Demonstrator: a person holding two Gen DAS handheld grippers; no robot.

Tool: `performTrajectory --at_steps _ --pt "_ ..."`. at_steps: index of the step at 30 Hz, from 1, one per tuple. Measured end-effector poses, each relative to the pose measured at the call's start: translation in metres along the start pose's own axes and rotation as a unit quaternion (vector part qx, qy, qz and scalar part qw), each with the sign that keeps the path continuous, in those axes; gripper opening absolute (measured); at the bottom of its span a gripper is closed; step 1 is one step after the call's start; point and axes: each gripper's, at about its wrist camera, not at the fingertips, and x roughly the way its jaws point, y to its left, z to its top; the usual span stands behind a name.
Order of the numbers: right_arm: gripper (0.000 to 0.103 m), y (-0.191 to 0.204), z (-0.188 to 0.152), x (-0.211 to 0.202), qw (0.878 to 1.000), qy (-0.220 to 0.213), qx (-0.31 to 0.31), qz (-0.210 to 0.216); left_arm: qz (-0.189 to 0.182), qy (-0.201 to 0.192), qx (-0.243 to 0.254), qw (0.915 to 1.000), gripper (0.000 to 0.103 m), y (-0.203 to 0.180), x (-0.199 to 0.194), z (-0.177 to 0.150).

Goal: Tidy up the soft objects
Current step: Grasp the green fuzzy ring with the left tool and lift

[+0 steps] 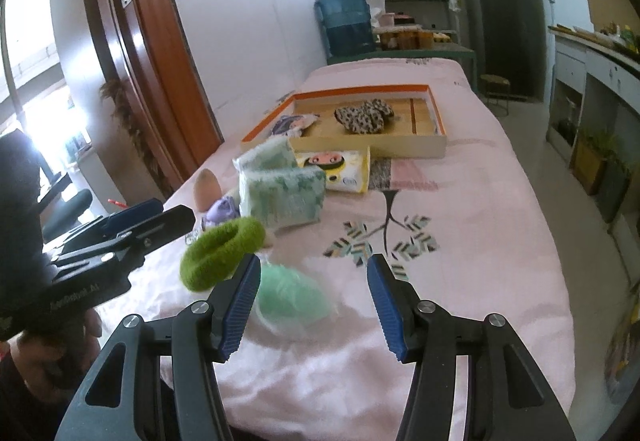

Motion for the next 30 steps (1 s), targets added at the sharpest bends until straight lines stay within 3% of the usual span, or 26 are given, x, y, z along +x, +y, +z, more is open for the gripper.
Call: performTrajectory --at_steps 14,18,23,24,30 --pt "0.057 0.001 -0.011 0.009 1.000 0.012 -0.002 0.020 -0.024 0.041 -0.028 0.9985 0.067 0.005 0.026 -0.016" --pt "0.057 0.000 -0.013 0.013 1.000 0.017 -0.002 0.021 -0.041 0.060 -0.050 0.9961 0.055 0.010 0.034 -0.023" --pt "0.057 -0.001 -0.013 0.016 0.999 0.022 -0.001 0.026 -0.046 0.046 -0.056 0.9963 0.026 0.015 0.032 -0.026" --pt "0.057 -0.001 -0.013 0.017 0.999 0.023 0.000 0.028 -0.046 0.044 -0.055 0.9965 0.013 0.015 0.032 -0.026" --pt "0.057 0.001 -0.012 0.016 0.999 0.024 -0.006 0.038 -0.059 0.030 -0.043 0.9969 0.013 0.014 0.028 -0.027"
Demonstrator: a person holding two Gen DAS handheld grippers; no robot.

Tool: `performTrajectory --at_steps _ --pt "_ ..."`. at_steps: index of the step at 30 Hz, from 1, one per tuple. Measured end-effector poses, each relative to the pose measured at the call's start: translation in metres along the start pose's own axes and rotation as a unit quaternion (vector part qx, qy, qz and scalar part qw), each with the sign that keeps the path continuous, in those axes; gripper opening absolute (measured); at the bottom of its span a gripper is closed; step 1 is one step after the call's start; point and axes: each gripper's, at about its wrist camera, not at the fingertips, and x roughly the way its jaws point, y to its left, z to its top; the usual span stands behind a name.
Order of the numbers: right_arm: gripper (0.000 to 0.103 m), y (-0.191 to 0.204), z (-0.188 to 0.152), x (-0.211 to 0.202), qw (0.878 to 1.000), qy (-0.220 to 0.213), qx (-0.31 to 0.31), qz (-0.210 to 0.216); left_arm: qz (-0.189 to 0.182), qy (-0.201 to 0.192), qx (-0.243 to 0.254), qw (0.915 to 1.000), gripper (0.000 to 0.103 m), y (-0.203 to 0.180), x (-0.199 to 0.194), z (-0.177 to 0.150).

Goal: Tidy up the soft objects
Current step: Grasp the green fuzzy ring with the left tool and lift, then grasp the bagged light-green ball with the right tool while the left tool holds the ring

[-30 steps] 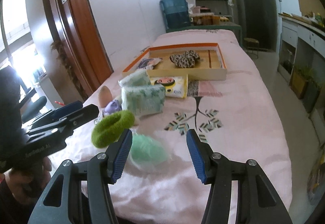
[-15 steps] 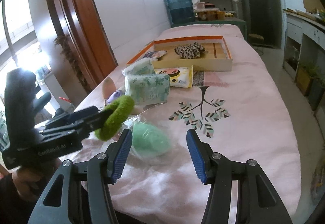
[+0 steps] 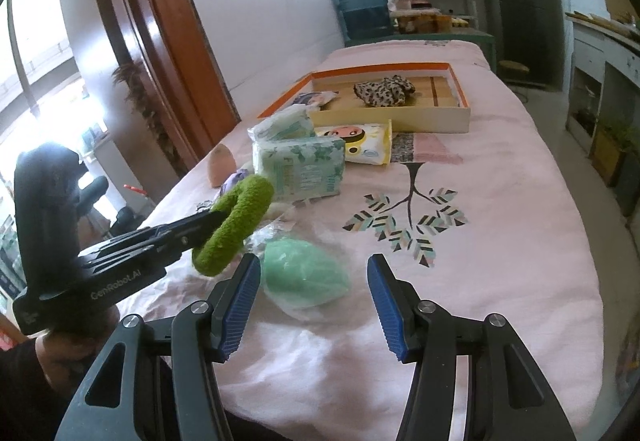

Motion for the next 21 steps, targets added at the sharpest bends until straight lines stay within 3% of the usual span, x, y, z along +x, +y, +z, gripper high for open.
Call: performTrajectory --at_steps 4,7,16,19,21 --pt "0.058 0.002 0.000 0.001 1.000 0.006 -0.003 0.010 0.003 -0.032 0.012 0.9994 0.012 -0.004 -0.013 0.004" --pt "0.071 0.004 0.000 0.006 1.000 0.015 -0.003 0.014 0.004 -0.053 0.013 0.9985 0.012 -0.005 -0.023 0.007" --pt "0.072 0.009 0.002 0.018 1.000 0.018 -0.012 0.015 0.010 -0.065 0.004 0.9979 0.012 0.002 -0.029 0.013" --pt "0.061 0.007 0.002 0.022 0.999 0.028 -0.004 0.019 0.013 -0.062 0.006 0.9980 0.012 0.001 -0.029 0.013" --pt "0.041 0.004 0.002 0.023 0.999 0.031 0.000 0.007 0.016 -0.062 0.009 0.9979 0.012 0.001 -0.030 0.013"
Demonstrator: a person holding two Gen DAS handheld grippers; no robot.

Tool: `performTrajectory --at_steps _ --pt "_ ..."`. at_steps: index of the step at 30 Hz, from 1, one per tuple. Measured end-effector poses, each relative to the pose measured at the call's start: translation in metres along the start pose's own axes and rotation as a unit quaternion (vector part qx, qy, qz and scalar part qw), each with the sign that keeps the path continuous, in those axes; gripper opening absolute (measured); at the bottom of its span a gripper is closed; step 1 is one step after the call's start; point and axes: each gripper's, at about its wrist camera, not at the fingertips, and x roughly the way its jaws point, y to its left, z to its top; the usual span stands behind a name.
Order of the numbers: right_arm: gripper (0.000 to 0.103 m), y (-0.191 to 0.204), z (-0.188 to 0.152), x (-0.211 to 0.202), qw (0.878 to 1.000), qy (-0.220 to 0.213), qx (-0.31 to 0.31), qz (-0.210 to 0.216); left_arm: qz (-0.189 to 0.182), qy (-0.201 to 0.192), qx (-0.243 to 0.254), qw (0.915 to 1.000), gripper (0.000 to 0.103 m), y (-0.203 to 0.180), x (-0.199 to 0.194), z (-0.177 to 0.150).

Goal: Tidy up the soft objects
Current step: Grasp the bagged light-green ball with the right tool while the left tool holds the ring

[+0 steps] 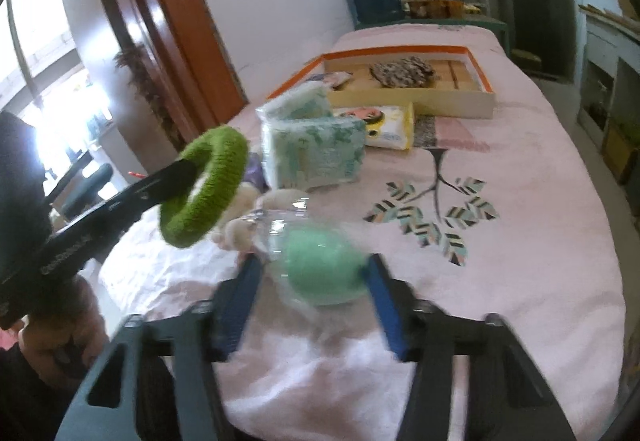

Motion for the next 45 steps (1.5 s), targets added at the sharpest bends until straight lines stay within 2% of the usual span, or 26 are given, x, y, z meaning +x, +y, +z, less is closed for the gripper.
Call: performTrajectory --at_steps 6,20,33,45 --pt "0.038 -0.008 0.001 0.000 1.000 0.003 0.018 0.002 0.007 0.007 0.000 0.9999 0.012 -0.001 0.002 -0.002" --pt "0.037 -0.004 0.021 -0.021 0.999 -0.035 -0.009 -0.025 0.023 0.001 0.009 0.9997 0.012 -0.001 0.000 0.005" --pt "0.037 -0.007 0.065 -0.030 0.995 -0.079 -0.037 -0.054 0.035 -0.010 0.033 0.9988 0.012 -0.004 0.010 0.039" --pt "0.037 -0.024 0.117 -0.024 0.992 -0.107 -0.031 -0.057 0.036 -0.030 0.041 0.9981 0.013 -0.004 0.038 0.094"
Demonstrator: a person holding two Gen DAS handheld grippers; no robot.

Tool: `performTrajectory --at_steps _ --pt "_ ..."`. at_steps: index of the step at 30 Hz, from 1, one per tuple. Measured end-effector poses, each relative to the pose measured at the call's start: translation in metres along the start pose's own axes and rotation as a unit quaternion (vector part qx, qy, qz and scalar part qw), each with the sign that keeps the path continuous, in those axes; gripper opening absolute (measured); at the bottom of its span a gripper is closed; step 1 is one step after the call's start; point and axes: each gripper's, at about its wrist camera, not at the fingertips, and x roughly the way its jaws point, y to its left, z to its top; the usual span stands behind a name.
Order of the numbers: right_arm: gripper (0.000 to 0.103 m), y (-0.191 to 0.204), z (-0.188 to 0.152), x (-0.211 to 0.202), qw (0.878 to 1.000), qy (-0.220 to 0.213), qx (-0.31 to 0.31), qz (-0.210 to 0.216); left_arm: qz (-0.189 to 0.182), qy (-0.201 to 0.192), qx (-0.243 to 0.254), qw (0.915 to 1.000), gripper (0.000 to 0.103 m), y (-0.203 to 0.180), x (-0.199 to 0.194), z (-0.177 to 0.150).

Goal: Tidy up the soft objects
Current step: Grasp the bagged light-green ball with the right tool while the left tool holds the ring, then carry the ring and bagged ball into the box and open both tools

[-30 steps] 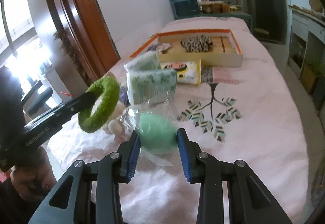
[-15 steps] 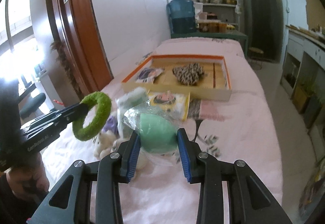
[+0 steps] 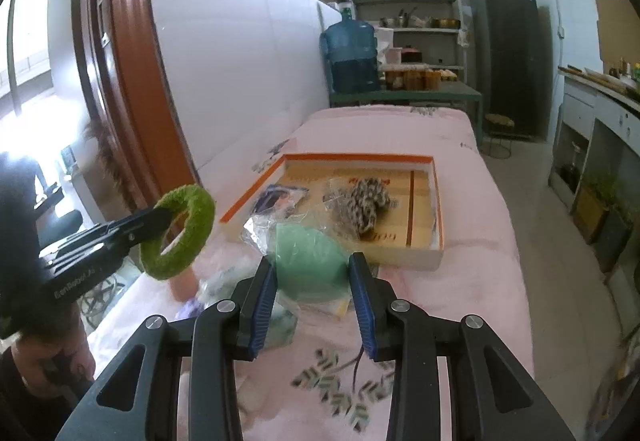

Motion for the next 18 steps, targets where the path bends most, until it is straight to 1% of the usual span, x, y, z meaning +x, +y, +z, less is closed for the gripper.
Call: performTrajectory --at_steps 3,7,18 --pt "0.037 -0.003 0.012 0.006 1.000 -0.006 -0.008 -0.006 -0.002 -0.005 0.002 1.0000 0.013 0.000 0.010 0.015" --pt "0.037 -0.008 0.025 0.014 1.000 -0.011 -0.015 -0.014 0.001 -0.012 0.017 0.9998 0.013 -0.004 0.024 0.030" --pt "0.037 -0.032 0.062 0.048 0.999 -0.016 -0.012 -0.024 -0.002 -0.004 0.010 0.9999 0.013 0.002 0.063 0.067"
